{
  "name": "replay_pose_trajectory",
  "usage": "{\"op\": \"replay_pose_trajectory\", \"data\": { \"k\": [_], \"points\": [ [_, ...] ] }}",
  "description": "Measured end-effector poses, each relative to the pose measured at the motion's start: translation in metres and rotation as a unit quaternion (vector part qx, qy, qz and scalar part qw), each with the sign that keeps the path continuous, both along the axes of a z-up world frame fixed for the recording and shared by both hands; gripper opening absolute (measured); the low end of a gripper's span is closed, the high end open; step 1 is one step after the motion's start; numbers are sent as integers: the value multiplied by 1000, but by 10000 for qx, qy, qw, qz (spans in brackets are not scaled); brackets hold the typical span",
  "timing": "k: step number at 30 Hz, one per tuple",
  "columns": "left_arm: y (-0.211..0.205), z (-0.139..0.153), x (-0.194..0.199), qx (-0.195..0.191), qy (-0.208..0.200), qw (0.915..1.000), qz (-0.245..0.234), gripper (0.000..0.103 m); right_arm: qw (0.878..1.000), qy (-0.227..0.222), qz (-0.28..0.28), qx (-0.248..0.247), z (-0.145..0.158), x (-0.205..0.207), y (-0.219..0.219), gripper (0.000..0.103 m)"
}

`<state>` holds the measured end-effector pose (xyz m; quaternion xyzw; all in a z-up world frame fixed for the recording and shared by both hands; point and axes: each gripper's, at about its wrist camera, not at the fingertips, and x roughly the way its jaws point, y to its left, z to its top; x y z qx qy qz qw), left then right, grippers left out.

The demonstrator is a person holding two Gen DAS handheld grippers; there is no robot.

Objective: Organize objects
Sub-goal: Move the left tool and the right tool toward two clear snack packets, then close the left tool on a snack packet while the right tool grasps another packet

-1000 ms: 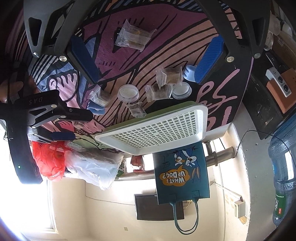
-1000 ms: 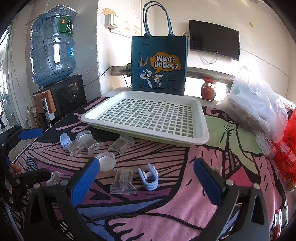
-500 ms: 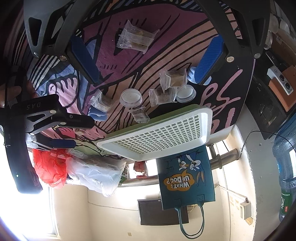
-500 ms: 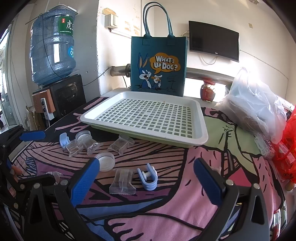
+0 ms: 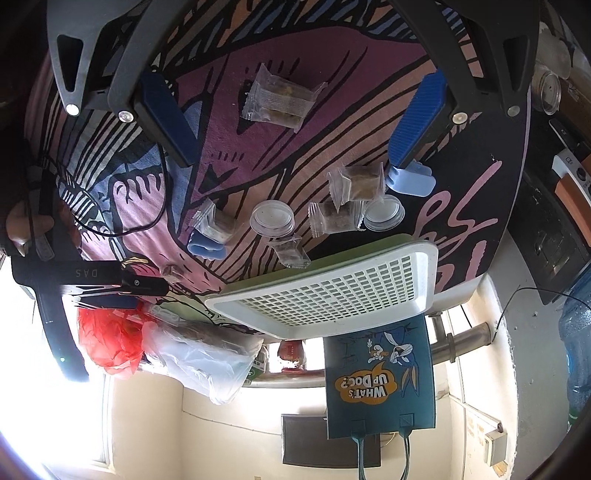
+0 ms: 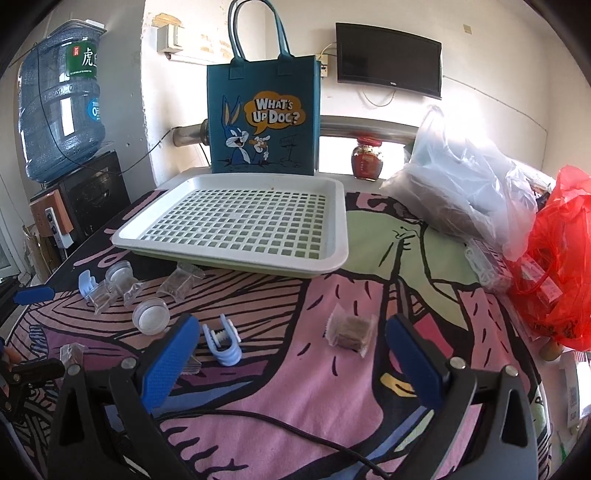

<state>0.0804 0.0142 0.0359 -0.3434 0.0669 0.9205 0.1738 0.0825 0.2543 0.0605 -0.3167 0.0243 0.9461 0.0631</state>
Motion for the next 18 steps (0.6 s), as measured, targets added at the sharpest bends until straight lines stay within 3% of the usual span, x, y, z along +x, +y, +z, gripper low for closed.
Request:
{"op": "replay_pose_trajectory", "data": {
  "k": [5, 9, 11, 13, 14, 15, 17, 18],
  "points": [
    [-5, -3, 0, 122, -176, 9997, -87, 100, 9979, -402, -344, -362, -10, -16, 31, 88],
    [-4, -8, -4, 110, -436, 9988, -181, 79, 9955, -678, -389, -537, -24, -32, 39, 75],
    [0, -15, -5, -3, -625, 9978, -240, 75, 9938, -831, -405, -620, -31, -39, 41, 67],
    [5, -23, -8, -161, -846, 9958, -303, 58, 9919, -942, -381, -767, -37, -43, 42, 66],
    [8, -27, -10, -238, -964, 9945, -339, 38, 9916, -971, -405, -748, -40, -45, 42, 63],
    [10, -27, -9, -299, -891, 9950, -335, 36, 9918, -982, -432, -689, -42, -46, 42, 59],
    [13, -28, -7, -361, -877, 9947, -398, 32, 9908, -1027, -458, -747, -45, -47, 45, 36],
    [14, -28, -6, -379, -867, 9947, -404, 31, 9911, -944, -449, -826, -44, -45, 48, 33]
  ]
}}
